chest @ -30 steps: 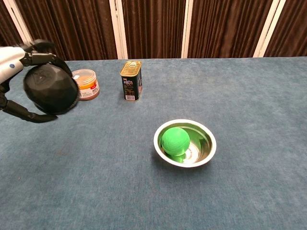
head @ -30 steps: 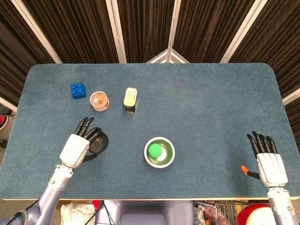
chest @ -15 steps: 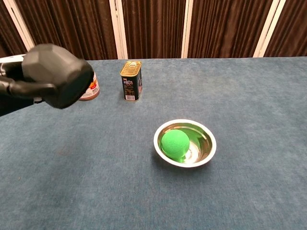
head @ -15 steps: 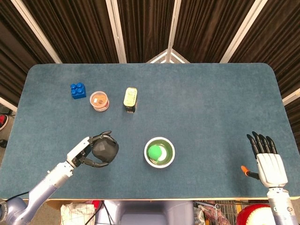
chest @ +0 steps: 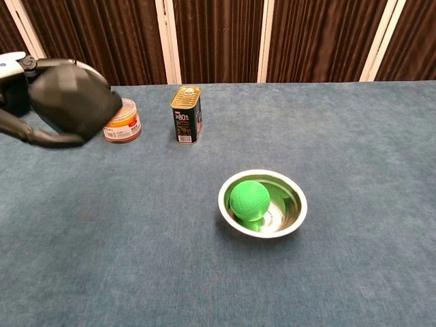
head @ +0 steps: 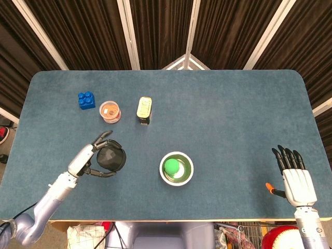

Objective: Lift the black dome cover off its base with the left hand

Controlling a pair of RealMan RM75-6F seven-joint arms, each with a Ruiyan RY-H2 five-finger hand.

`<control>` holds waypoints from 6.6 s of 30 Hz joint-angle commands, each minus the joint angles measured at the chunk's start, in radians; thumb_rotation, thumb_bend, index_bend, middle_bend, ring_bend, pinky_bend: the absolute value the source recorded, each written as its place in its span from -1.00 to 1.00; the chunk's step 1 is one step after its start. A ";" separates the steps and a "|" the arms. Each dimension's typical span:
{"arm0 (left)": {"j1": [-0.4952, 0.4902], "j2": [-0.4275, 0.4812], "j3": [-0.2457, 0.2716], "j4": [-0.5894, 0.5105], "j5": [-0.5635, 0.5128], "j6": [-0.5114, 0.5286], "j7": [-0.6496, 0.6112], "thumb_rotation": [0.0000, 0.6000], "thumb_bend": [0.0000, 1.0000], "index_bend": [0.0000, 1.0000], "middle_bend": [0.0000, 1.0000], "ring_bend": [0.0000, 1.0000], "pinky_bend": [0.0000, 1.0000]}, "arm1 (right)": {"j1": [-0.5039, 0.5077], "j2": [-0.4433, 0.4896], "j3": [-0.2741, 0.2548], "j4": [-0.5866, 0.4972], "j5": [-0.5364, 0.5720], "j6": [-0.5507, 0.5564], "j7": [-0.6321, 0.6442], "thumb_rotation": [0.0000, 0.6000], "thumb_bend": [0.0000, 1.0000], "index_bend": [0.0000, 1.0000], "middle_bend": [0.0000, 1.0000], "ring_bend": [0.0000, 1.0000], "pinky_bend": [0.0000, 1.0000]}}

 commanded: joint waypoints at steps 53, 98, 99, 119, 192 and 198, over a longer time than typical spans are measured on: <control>0.030 -0.184 0.020 0.331 0.068 0.234 0.940 1.00 -0.16 -0.01 -0.05 -0.96 -1.00 | -0.003 0.009 -0.013 0.011 -0.015 0.003 0.030 1.00 -0.63 -0.94 -1.00 -0.97 -1.00; -0.073 -0.165 -0.004 0.158 -0.308 -0.256 0.368 1.00 -0.20 -0.08 -0.11 -0.96 -1.00 | 0.004 0.009 0.000 0.001 0.012 -0.014 0.018 1.00 -0.63 -0.94 -1.00 -0.97 -1.00; -0.074 -0.168 -0.004 0.161 -0.309 -0.257 0.369 1.00 -0.20 -0.08 -0.11 -0.96 -1.00 | 0.004 0.010 0.000 0.002 0.012 -0.014 0.019 1.00 -0.63 -0.94 -1.00 -0.97 -1.00; -0.089 -0.241 0.010 0.199 -0.315 -0.261 0.480 1.00 -0.21 -0.22 -0.29 -1.00 -1.00 | 0.000 0.018 -0.005 0.006 0.011 -0.015 0.042 1.00 -0.63 -0.94 -1.00 -0.97 -1.00; -0.084 -0.157 0.016 -0.001 -0.378 -0.244 0.776 1.00 -0.24 -0.43 -0.33 -1.00 -1.00 | 0.005 0.035 -0.010 -0.013 0.007 -0.033 0.076 1.00 -0.63 -0.94 -1.00 -0.97 -1.00; -0.081 -0.161 0.011 0.003 -0.374 -0.229 0.771 1.00 -0.16 -0.37 -0.23 -1.00 -1.00 | 0.005 0.035 -0.011 -0.009 0.002 -0.030 0.083 1.00 -0.63 -0.94 -1.00 -0.97 -1.00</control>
